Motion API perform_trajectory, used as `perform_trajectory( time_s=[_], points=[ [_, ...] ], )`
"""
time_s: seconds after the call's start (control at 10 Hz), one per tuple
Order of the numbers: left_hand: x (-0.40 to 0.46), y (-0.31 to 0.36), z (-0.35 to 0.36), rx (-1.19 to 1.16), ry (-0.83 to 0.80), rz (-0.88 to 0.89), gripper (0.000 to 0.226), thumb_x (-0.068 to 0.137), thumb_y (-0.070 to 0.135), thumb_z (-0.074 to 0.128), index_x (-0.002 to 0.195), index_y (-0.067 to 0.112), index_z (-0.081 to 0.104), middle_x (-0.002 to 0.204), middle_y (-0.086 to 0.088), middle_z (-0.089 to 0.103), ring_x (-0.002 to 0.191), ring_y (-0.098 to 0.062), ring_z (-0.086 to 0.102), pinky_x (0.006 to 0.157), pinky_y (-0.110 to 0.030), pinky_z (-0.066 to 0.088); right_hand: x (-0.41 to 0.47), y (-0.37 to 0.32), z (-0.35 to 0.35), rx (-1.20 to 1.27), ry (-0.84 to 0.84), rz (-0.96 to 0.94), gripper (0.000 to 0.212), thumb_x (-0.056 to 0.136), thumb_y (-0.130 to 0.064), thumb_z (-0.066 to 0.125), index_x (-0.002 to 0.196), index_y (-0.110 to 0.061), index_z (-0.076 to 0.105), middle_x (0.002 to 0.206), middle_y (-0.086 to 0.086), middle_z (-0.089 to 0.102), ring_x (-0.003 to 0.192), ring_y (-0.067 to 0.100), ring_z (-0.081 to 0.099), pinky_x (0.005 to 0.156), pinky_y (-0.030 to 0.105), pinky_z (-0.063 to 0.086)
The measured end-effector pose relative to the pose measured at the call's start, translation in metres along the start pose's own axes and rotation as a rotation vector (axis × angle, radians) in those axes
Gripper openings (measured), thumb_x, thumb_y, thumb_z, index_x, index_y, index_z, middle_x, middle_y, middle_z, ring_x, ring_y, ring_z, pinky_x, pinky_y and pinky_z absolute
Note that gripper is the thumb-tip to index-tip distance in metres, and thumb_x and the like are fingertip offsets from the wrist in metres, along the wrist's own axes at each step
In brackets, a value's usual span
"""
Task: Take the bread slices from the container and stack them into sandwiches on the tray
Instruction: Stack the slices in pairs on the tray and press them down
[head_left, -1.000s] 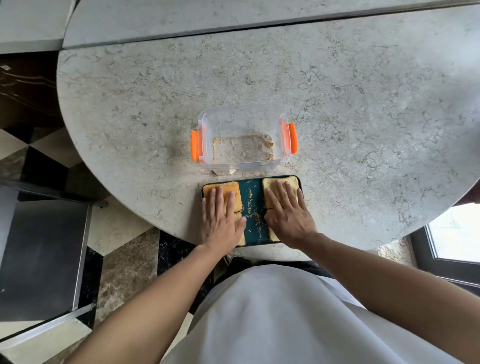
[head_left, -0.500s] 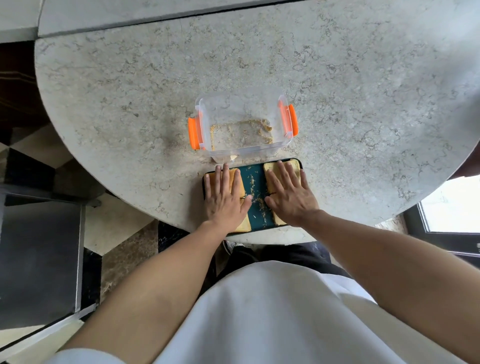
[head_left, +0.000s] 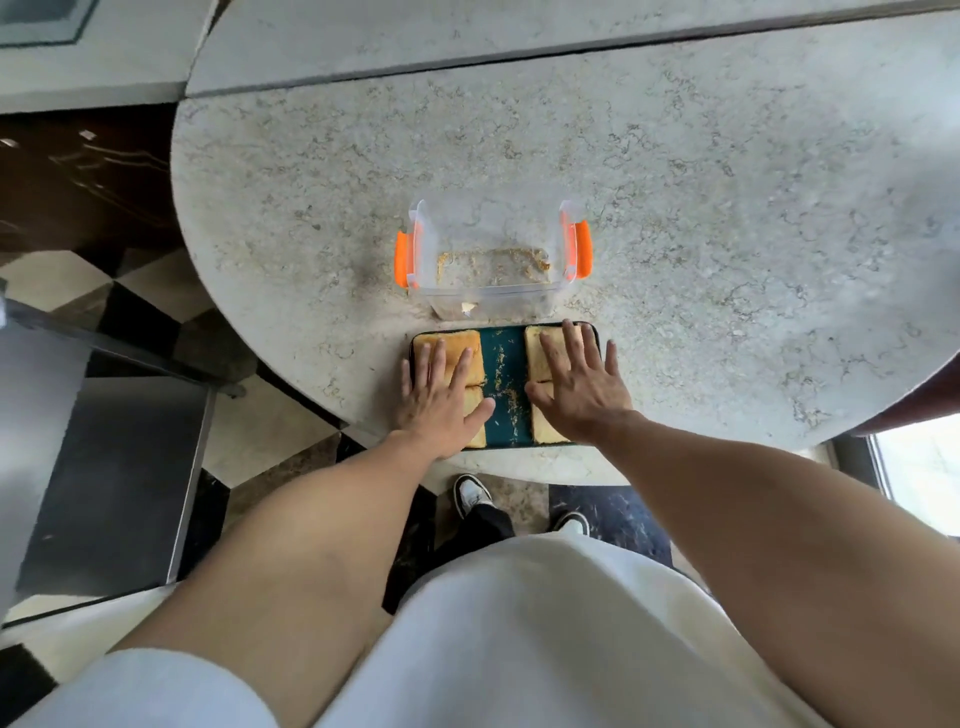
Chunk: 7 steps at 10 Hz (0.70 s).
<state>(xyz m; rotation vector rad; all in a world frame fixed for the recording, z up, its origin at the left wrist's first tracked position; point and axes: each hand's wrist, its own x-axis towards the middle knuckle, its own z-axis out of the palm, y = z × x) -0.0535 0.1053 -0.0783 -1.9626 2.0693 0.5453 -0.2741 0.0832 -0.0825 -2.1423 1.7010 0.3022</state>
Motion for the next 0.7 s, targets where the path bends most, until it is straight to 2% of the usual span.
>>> perform_trajectory(
  time_s=[0.2, 0.5, 0.6, 0.7],
  points=[
    [-0.007, 0.01, -0.01, 0.007, 0.036, -0.023, 0.083, 0.093, 0.069, 0.023, 0.157, 0.028, -0.01, 0.168, -0.012, -0.012, 0.153, -0.031, -0.016, 0.122, -0.053, -0.011, -0.007, 0.003, 0.001, -0.006, -0.054, -0.041, 0.085, 0.089, -0.074, 0.007, 0.158, -0.028, -0.011, 0.166, 0.008, -0.02, 0.152, 0.033, -0.02, 0.121, 0.058, -0.01],
    [-0.004, 0.011, -0.007, 0.021, 0.012, 0.021, 0.085, 0.092, 0.072, 0.023, 0.157, 0.027, -0.008, 0.168, -0.012, -0.011, 0.153, -0.03, -0.016, 0.121, -0.054, -0.012, -0.01, -0.003, 0.003, -0.026, -0.064, 0.007, 0.084, 0.092, -0.071, 0.013, 0.158, -0.027, -0.014, 0.165, 0.009, -0.022, 0.151, 0.033, -0.021, 0.121, 0.058, -0.009],
    [0.0, 0.006, -0.024, -0.054, 0.1, 0.068, 0.081, 0.09, 0.067, 0.036, 0.155, 0.022, 0.02, 0.164, -0.014, 0.02, 0.151, -0.032, 0.014, 0.122, -0.053, 0.008, -0.013, -0.012, -0.001, -0.022, -0.1, -0.002, 0.086, 0.092, -0.068, 0.024, 0.158, -0.026, -0.014, 0.166, 0.009, -0.021, 0.152, 0.034, -0.02, 0.121, 0.058, -0.006],
    [0.005, 0.0, -0.045, -0.115, 0.04, 0.133, 0.073, 0.089, 0.063, 0.044, 0.147, 0.02, 0.037, 0.154, -0.01, 0.04, 0.14, -0.031, 0.036, 0.114, -0.049, 0.031, -0.008, -0.014, -0.007, 0.032, -0.163, 0.015, 0.087, 0.093, -0.066, 0.031, 0.158, -0.027, -0.011, 0.167, 0.008, -0.018, 0.153, 0.034, -0.016, 0.122, 0.057, -0.004]
  ],
)
